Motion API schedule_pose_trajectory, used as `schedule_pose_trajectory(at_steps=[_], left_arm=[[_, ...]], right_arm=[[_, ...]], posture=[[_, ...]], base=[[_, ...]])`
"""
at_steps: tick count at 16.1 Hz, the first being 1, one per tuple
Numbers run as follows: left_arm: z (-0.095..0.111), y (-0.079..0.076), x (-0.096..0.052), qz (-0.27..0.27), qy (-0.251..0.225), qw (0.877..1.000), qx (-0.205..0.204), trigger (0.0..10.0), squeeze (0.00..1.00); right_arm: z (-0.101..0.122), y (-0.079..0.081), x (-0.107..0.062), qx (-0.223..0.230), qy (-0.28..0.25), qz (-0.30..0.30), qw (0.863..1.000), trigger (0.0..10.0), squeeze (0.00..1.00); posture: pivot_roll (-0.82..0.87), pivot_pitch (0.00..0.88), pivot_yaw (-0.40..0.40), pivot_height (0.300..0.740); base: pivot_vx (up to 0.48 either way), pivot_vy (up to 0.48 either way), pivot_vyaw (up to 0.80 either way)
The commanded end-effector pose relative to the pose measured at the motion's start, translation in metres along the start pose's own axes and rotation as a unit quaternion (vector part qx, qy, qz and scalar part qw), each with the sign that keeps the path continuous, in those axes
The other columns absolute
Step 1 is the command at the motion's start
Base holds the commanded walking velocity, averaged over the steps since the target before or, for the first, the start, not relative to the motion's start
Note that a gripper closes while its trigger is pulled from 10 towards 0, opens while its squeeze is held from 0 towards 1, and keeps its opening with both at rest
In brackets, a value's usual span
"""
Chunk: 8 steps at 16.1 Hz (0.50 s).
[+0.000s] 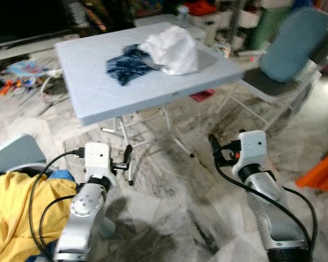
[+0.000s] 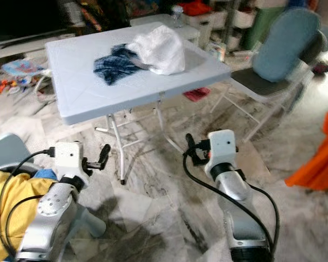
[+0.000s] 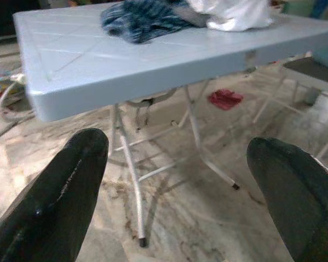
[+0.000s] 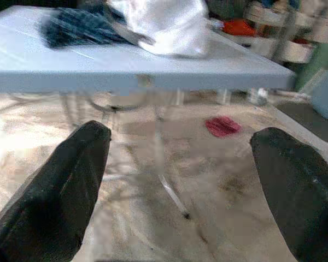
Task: Hang hanger
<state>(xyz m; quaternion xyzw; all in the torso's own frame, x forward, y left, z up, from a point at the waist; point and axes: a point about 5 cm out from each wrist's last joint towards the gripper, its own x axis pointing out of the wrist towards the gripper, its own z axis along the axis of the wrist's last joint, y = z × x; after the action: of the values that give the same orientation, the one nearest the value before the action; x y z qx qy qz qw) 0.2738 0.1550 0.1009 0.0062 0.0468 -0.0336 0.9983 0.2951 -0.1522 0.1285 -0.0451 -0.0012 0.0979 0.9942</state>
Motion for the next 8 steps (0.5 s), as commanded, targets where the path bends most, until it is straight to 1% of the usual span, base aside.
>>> schedule_pose_trajectory(at_steps=[1,2,3,8], left_arm=[[0.0031,-0.0003,0.0009,0.003,-0.003,1.0,-0.005,10.0,0.0],[0.0035,-0.0004,0.0009,0.004,-0.003,1.0,-0.005,10.0,0.0],[0.0038,-0.0007,0.0009,0.003,-0.004,1.0,-0.003,10.0,0.0],[0.004,-0.0019,0.0015,0.002,-0.004,1.0,-0.004,10.0,0.0]], right_arm=[[-0.0006,-0.004,0.0002,0.0,0.0,-0.001,1.0,10.0,0.0],[-0.0004,-0.0032,0.001,0.0,0.001,0.004,1.0,10.0,0.0],[0.0003,-0.0016,0.0017,-0.007,0.0,0.01,1.0,10.0,0.0],[0.0004,0.0006,0.0017,-0.002,-0.002,0.014,1.0,10.0,0.0]], posture=[[-0.09,0.0,-0.007,0.74],[-0.08,0.0,-0.01,0.74],[-0.08,0.0,-0.011,0.74],[-0.08,0.0,-0.008,0.74]], base=[[0.0,0.0,0.0],[0.0,0.0,0.0],[0.0,0.0,0.8],[0.0,0.0,0.8]])
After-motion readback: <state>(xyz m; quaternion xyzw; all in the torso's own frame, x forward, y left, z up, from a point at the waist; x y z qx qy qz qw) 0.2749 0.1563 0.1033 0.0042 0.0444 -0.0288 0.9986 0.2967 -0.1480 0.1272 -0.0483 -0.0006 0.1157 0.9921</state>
